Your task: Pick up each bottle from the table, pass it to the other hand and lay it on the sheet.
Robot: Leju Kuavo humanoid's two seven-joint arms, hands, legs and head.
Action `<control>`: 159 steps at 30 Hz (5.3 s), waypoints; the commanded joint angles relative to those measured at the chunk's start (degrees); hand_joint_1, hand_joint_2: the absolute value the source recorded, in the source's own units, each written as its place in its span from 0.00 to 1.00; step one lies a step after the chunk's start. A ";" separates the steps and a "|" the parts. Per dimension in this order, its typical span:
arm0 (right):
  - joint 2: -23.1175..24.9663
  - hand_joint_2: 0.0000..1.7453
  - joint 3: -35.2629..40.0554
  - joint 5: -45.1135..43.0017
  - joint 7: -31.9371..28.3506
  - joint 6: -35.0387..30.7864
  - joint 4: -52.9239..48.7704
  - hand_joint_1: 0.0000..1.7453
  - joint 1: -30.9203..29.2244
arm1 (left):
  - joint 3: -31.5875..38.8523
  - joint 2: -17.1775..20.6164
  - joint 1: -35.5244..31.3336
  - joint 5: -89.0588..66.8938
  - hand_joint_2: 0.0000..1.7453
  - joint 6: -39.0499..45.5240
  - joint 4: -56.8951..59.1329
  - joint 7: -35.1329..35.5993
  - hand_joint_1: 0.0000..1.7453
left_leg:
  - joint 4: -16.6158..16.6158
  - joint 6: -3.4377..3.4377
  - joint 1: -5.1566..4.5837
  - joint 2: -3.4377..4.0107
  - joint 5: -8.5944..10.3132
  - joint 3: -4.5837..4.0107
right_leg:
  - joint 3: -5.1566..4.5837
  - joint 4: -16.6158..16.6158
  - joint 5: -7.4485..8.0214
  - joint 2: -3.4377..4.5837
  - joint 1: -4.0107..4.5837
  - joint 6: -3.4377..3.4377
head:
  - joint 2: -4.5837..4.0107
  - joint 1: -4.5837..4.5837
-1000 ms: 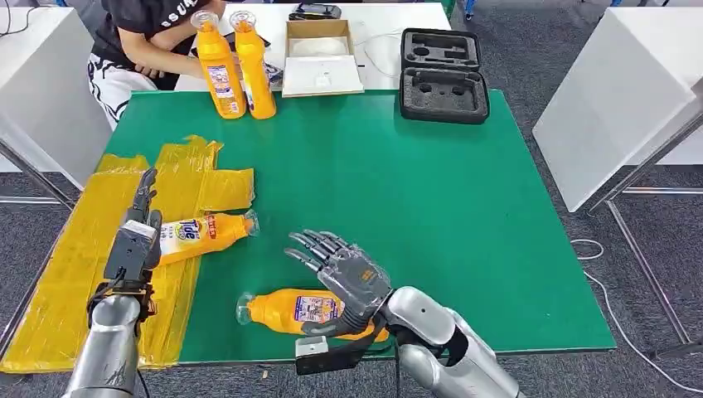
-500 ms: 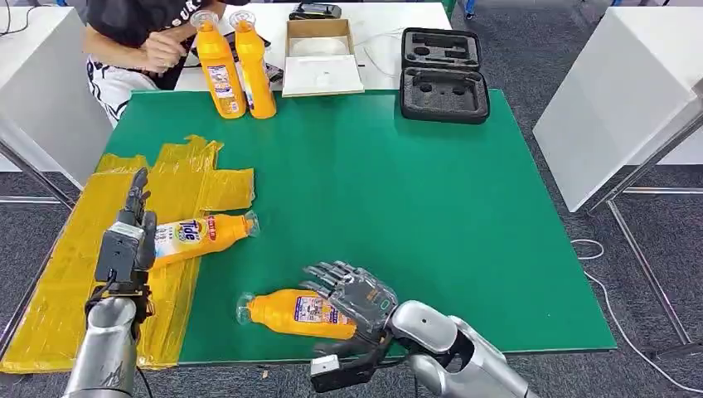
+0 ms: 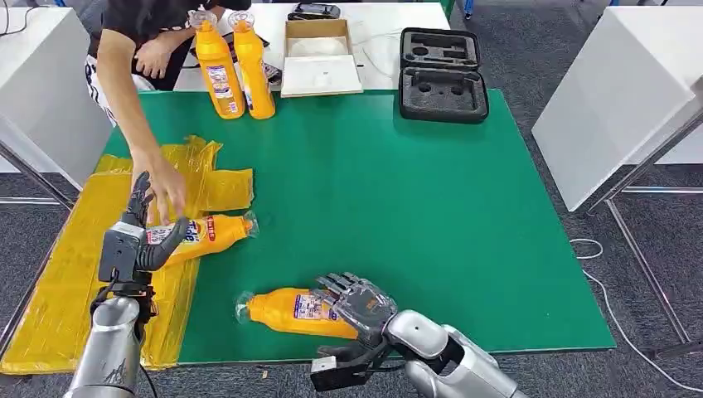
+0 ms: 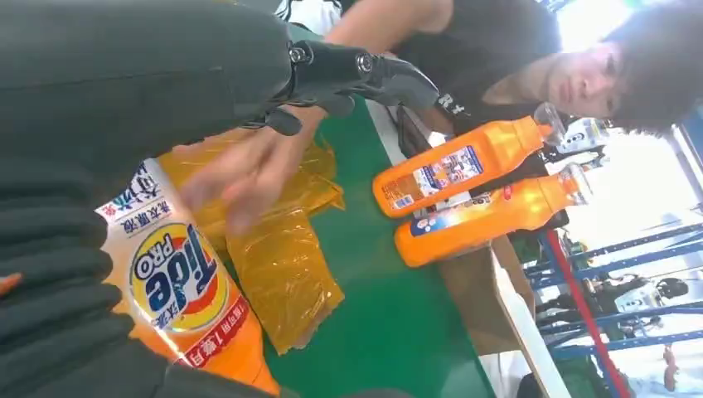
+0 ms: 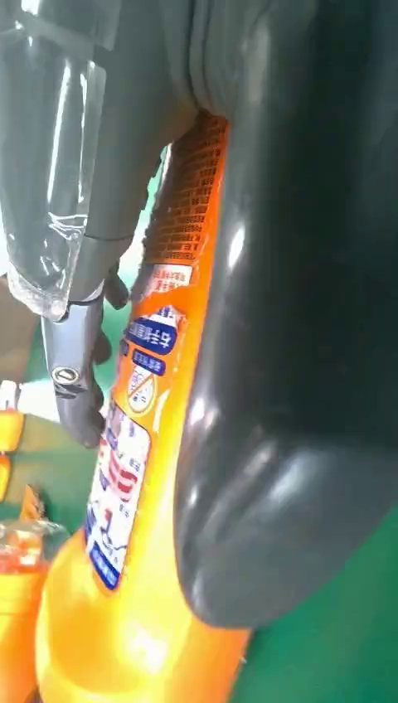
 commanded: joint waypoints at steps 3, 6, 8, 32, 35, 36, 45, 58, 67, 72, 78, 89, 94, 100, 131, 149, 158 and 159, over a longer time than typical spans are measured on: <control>1.69 0.00 1.86 -0.06 0.22 0.20 6.82 0.00 -1.05 | 0.24 0.34 -2.36 0.34 1.00 -0.08 4.13 0.26 0.00 | -0.03 -0.13 0.07 0.07 -0.05 0.26 | 0.26 -0.06 -0.02 -0.01 0.06 -0.06 | 0.00 0.00; 1.69 0.00 1.86 -0.06 0.22 0.20 6.82 0.00 -1.05 | 0.24 0.34 -2.36 0.34 1.00 -0.08 4.13 0.26 0.00 | -0.04 -0.14 0.09 0.05 -0.05 0.34 | 0.31 -0.07 -0.02 -0.02 0.06 -0.07 | 0.00 -0.02; 1.69 0.00 1.86 -0.06 0.22 0.20 6.82 0.00 -1.05 | 0.24 0.34 -2.36 0.34 1.00 -0.08 4.13 0.26 0.00 | -0.04 -0.16 0.11 0.06 -0.07 0.45 | 0.44 -0.08 -0.04 -0.04 0.08 -0.09 | 0.00 -0.02; 10.73 1.00 -8.03 15.01 11.95 -4.55 14.28 1.00 4.38 | -2.24 -0.59 1.08 1.84 1.00 0.43 -0.07 2.04 0.00 | -0.04 -0.40 0.21 0.04 -0.18 1.02 | 0.79 -0.11 -0.15 0.05 0.22 -0.28 | 0.00 0.00; 10.47 1.00 -8.28 15.08 11.93 -4.48 14.31 1.00 4.47 | -2.38 -0.87 1.28 1.89 1.00 0.42 -0.08 2.06 0.00 | -0.08 -0.41 0.20 0.04 -0.21 1.12 | 0.50 -0.12 -0.17 0.08 0.21 -0.35 | 0.00 0.00; 10.39 1.00 -8.47 15.09 11.95 -4.49 14.16 1.00 4.62 | -2.51 -0.97 1.23 1.89 1.00 0.39 0.03 2.07 0.00 | -0.05 -0.58 0.23 0.04 -0.33 1.17 | 0.54 -0.12 -0.25 0.05 0.24 -0.41 | 0.00 0.00; 9.99 1.00 -11.16 15.73 12.13 -4.52 11.15 1.00 5.62 | -2.85 -0.88 1.06 2.41 1.00 0.17 -0.05 2.37 0.00 | -0.10 -0.37 0.20 -0.02 -0.23 1.19 | 1.06 -0.15 -0.22 0.09 0.20 -0.31 | 0.00 -0.02; 11.07 1.00 -17.24 16.36 11.61 -9.37 4.51 1.00 6.49 | -2.04 -0.70 2.44 3.16 1.00 -0.46 -1.14 2.43 0.00 | -0.05 -0.31 0.13 -0.05 -0.25 0.99 | 0.98 -0.09 -0.24 0.11 0.16 -0.27 | 0.00 -0.02; 11.62 1.00 -18.93 14.77 11.01 -14.12 3.07 1.00 5.84 | -1.06 -1.18 4.14 3.23 1.00 -0.51 -2.85 2.40 0.00 | 0.00 -0.36 0.15 0.06 -0.33 0.85 | 0.87 -0.05 -0.28 0.16 0.18 -0.29 | 0.00 0.00; 12.62 1.00 -22.57 7.89 7.41 -22.34 -0.64 1.00 6.04 | -0.61 -1.60 5.08 3.23 1.00 -0.87 -4.75 2.40 0.00 | 0.01 -0.31 0.14 0.05 -0.29 0.69 | 0.70 -0.01 -0.25 0.18 0.17 -0.26 | 0.00 0.00; 14.90 1.00 -27.08 -4.23 -0.22 -30.91 -2.35 1.00 6.95 | -1.21 -2.17 4.61 4.76 1.00 -2.02 -4.16 5.39 0.00 | 0.11 -0.41 0.19 0.03 -0.42 0.80 | 0.87 0.04 -0.39 0.07 0.22 -0.29 | 0.00 0.00; 16.82 1.00 -27.32 -18.33 -11.19 -33.48 1.68 1.00 3.94 | -6.81 -3.10 3.82 23.79 1.00 -17.57 -5.34 14.32 0.00 | 0.02 -0.34 0.16 0.01 -0.29 0.62 | 0.65 -0.02 -0.26 0.11 0.19 -0.27 | 0.00 -0.02; 16.99 1.00 -25.66 -18.93 -12.69 -33.54 4.20 1.00 2.40 | -12.67 -3.58 4.32 25.40 1.00 -17.88 -8.94 15.50 0.00 | 0.02 -0.32 0.15 -0.03 -0.27 0.54 | 0.60 -0.02 -0.25 0.08 0.18 -0.26 | 0.00 0.00; 17.35 1.00 -24.36 -18.99 -13.59 -33.54 6.85 1.00 1.15 | -15.93 -3.04 5.11 26.37 1.00 -17.54 -11.86 15.80 0.00 | 0.02 -0.37 0.17 0.10 -0.34 0.66 | 0.72 -0.05 -0.27 0.18 0.21 -0.28 | 0.00 0.00; 20.42 1.00 -18.97 -16.90 -18.60 -41.40 18.41 1.00 -5.94 | -30.08 -2.40 4.36 34.67 1.00 -16.68 -12.28 15.87 0.00 | 0.02 -0.39 0.17 0.05 -0.35 0.70 | 0.76 -0.03 -0.31 0.08 0.20 -0.29 | 0.00 -0.04; 21.13 1.00 -13.98 -16.17 -18.00 -37.21 19.97 1.00 -6.00 | -30.33 -1.15 0.93 41.01 1.00 -15.77 -11.60 16.14 0.00 | 0.04 -0.39 0.19 0.09 -0.37 0.70 | 0.75 -0.04 -0.31 0.12 0.23 -0.29 | 0.00 -0.02; 21.33 1.00 -11.99 -17.59 -19.15 -35.61 22.08 1.00 -6.81 | -29.54 -1.20 1.97 41.44 1.00 -15.52 -12.48 15.96 0.00 | -0.02 -0.31 0.16 0.06 -0.26 0.48 | 0.52 -0.05 -0.20 0.16 0.19 -0.27 | 0.00 -0.02; 21.45 1.00 -11.78 -17.86 -19.20 -35.46 22.42 1.00 -7.34 | -29.29 -1.19 1.90 41.46 1.00 -15.48 -12.77 15.97 0.00 | 0.02 -0.37 0.18 0.12 -0.35 0.64 | 0.69 -0.03 -0.28 0.17 0.21 -0.29 | 0.00 -0.02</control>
